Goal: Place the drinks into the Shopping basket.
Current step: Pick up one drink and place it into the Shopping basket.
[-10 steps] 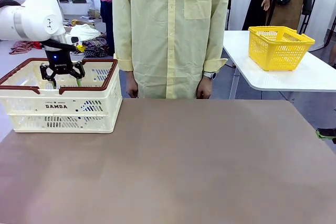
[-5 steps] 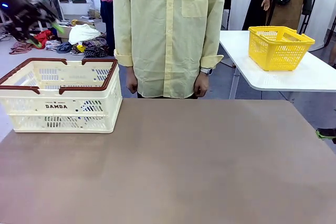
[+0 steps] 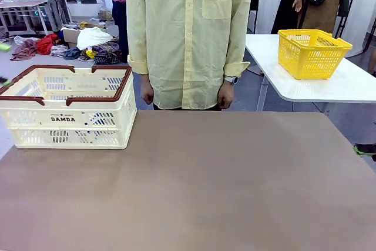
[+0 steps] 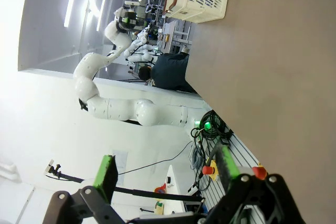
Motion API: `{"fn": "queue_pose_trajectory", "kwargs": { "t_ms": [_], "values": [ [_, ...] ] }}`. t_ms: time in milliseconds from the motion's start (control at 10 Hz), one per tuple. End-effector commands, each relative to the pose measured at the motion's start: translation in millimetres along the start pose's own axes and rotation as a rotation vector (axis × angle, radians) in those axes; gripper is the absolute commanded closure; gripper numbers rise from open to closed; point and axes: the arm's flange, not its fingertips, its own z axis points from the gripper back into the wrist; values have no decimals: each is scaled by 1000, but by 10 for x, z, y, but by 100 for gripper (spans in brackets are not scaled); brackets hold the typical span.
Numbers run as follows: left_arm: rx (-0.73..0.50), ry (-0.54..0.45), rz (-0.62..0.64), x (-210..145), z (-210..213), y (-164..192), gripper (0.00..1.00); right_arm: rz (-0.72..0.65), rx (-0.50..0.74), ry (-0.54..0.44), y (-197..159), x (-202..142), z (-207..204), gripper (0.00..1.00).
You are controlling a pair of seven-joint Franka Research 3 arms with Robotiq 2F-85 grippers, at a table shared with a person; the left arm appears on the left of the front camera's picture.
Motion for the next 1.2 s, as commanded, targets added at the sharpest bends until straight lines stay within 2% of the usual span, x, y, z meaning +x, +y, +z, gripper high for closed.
{"fn": "queue_pose_trajectory", "kwargs": {
  "t_ms": [0,100,1100],
  "values": [
    [-120,33,40,223,249,350,0,-10,5,5,35,-3,2,0],
    [0,0,0,0,0,0,0,-10,5,5,35,-3,2,0],
    [0,0,0,0,0,0,0,-10,5,5,35,-3,2,0]
  ]
}}
